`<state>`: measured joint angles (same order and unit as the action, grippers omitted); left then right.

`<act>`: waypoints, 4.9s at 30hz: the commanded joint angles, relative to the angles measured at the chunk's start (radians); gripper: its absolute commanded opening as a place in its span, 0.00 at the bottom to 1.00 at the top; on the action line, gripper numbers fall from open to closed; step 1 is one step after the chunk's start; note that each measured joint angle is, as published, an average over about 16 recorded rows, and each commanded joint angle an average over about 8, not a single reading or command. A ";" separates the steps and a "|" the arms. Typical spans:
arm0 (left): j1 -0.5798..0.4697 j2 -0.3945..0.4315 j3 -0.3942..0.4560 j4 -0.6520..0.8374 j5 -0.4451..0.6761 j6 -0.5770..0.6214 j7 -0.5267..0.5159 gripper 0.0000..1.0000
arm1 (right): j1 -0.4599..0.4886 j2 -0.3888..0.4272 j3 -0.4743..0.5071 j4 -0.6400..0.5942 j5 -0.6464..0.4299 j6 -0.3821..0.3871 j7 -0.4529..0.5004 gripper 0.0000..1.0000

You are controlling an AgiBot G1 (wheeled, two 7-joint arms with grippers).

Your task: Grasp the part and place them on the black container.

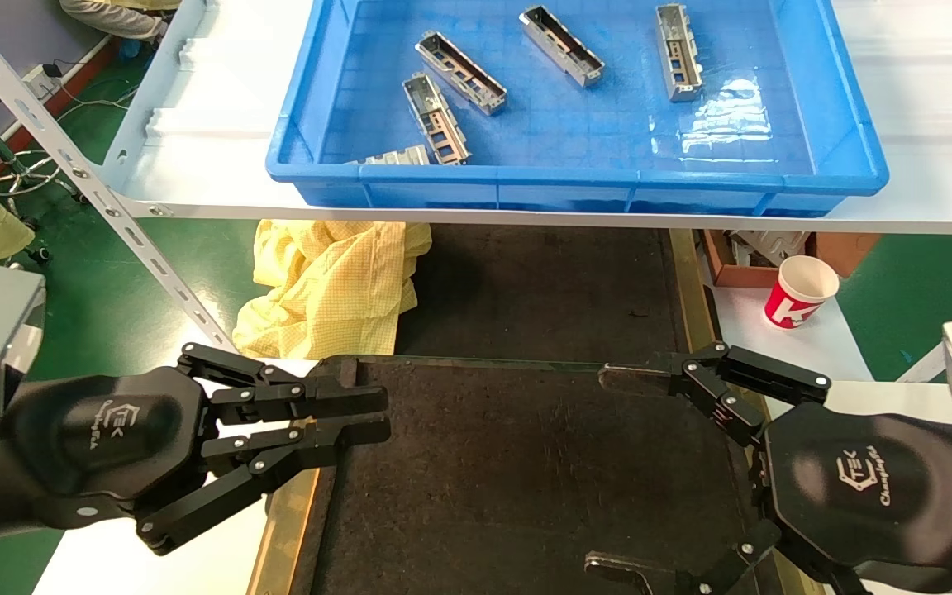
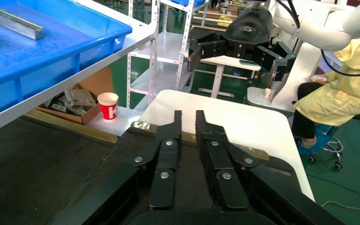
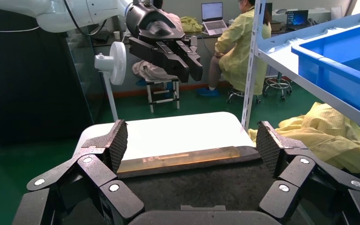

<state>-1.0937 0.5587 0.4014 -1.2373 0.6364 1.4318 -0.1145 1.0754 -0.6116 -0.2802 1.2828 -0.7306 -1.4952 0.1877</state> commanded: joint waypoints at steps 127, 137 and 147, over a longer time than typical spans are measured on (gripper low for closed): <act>0.000 0.000 0.000 0.000 0.000 0.000 0.000 1.00 | 0.860 -0.738 -0.258 -1.206 -0.555 0.742 -0.293 0.00; 0.000 0.000 0.000 0.000 0.000 0.000 0.000 1.00 | 0.905 -0.706 -0.249 -1.219 -0.534 0.721 -0.325 0.00; 0.000 0.000 0.000 0.000 0.000 0.000 0.000 1.00 | 0.956 -0.581 -0.238 -1.219 -0.515 0.440 -0.375 0.00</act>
<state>-1.0937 0.5587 0.4016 -1.2372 0.6363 1.4318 -0.1144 2.0289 -1.1944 -0.5209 0.0634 -1.2480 -1.0629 -0.1847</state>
